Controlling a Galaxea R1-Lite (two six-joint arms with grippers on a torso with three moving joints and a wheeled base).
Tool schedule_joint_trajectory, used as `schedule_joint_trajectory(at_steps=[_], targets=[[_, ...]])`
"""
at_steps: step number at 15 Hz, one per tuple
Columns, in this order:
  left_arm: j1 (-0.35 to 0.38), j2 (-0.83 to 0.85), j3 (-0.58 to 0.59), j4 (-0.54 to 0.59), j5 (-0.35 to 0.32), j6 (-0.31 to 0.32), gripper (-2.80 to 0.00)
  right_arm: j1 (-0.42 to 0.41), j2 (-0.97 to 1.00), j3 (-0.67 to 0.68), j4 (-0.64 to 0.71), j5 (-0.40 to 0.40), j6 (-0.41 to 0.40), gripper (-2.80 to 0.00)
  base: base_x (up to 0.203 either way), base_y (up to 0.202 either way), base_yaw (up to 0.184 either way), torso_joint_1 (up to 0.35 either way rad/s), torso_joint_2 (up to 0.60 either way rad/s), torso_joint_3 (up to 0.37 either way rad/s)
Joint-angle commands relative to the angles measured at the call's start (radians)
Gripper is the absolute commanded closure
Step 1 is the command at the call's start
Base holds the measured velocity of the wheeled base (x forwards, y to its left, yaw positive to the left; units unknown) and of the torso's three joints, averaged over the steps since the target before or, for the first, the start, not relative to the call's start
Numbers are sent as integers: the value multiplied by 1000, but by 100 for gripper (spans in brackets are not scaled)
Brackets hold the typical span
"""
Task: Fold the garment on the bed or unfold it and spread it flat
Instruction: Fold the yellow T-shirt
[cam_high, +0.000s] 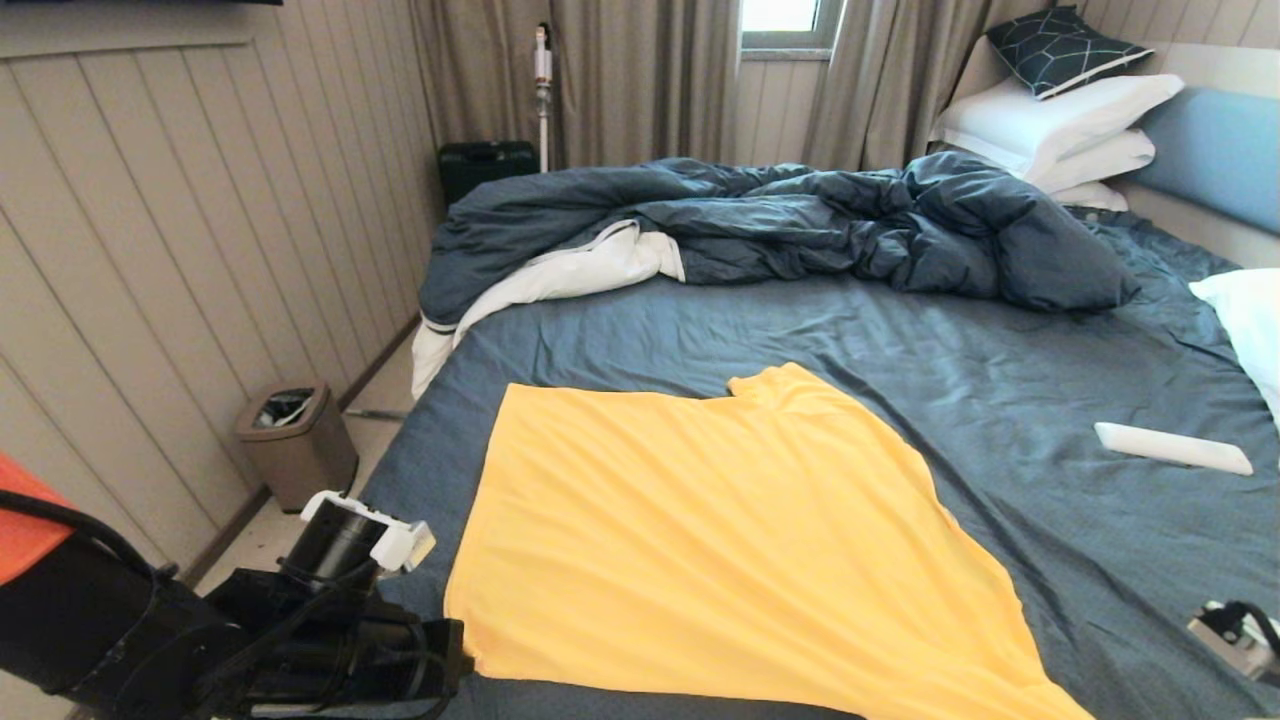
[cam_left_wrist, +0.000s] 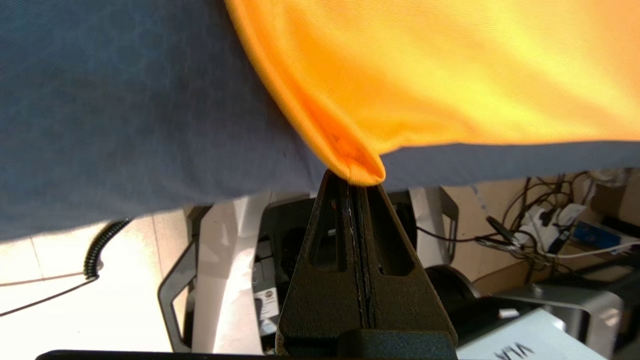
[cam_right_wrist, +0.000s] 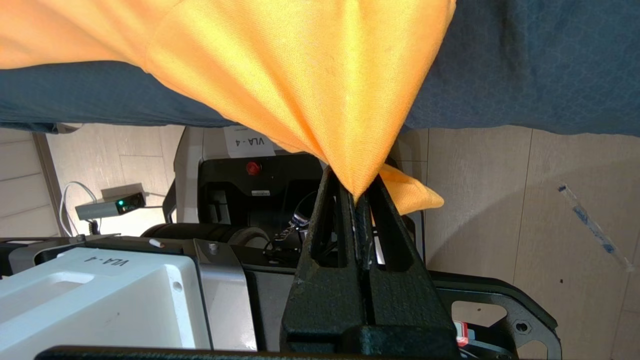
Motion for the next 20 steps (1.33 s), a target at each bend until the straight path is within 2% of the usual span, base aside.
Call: schedule_joint_trajectory(at_steps=[1, 4, 9, 14, 15, 20], targets=[[0, -92, 29, 11, 0, -5, 0, 0, -11, 1, 4, 2, -1, 0, 0, 0, 0, 0, 0, 0], [0, -182, 71, 86, -2, -7, 0, 2, -26, 5, 8, 2, -1, 0, 0, 0, 0, 0, 0, 0], [-1, -273, 123, 138, -6, -6, 0, 3, -28, 5, 10, 3, -1, 0, 0, 0, 0, 0, 0, 0], [-2, -202, 105, 128, -11, -2, 0, 2, -17, 0, 8, 2, 0, 0, 0, 0, 0, 0, 0, 0], [-2, -155, 95, 126, -11, -1, -280, 2, -15, -4, 8, 3, 0, 0, 0, 0, 0, 0, 0, 0], [-10, -32, 81, 12, -5, -3, -280, 3, -14, -25, 9, 3, 0, 0, 0, 0, 0, 0, 0, 0]])
